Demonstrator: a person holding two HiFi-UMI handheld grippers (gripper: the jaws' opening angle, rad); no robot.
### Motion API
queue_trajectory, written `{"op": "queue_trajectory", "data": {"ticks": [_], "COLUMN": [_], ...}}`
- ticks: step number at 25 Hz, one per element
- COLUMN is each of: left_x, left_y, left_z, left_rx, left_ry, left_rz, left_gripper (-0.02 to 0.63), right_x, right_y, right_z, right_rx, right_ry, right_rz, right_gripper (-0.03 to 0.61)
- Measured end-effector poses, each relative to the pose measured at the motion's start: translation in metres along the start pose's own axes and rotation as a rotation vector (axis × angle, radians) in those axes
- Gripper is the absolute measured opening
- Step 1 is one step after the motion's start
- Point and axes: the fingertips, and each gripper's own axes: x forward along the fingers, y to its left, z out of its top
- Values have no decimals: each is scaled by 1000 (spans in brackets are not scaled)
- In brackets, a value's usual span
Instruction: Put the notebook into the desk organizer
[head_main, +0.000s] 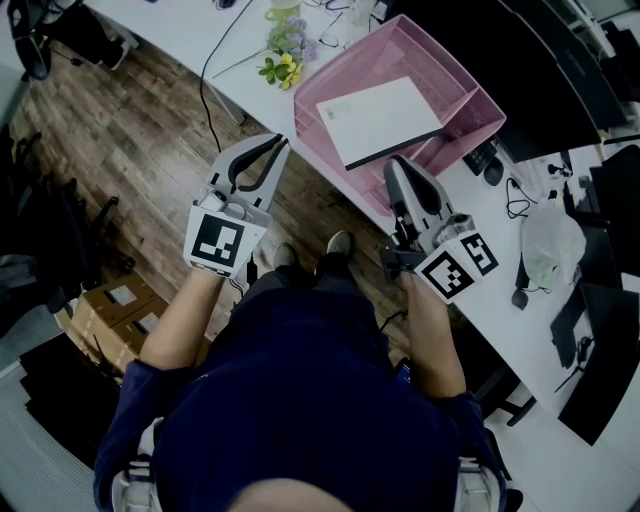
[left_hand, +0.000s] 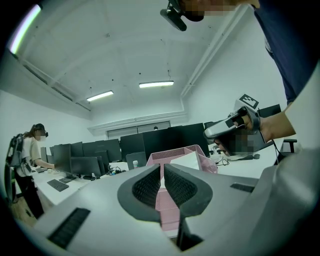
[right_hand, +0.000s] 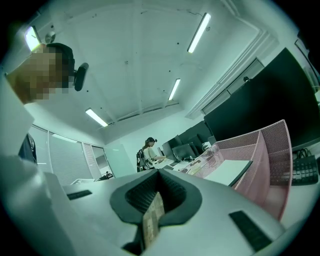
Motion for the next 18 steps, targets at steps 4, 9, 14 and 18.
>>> {"op": "queue_trajectory", "data": {"ticks": [4,9,14,18], "left_x": [3,5,7,9], "left_y": [-2,-3,-4,-5], "left_z": [1,2,1,0], "left_rx": [-24,-21,-16,-12], "left_ry": [-14,-10,-9,0], "left_rz": [0,-5,-10,-12], "left_gripper": [43,41,41,40], "right_x": [0,0,1,1], "right_y": [-1,-3,-2,-4], "right_z": [-1,-1,-2,-2], "right_rx": [0,0,4,9], "right_ry": [5,11,20,22], "right_rz": [8,17,32,33], "right_gripper": [3,2,2,3]}}
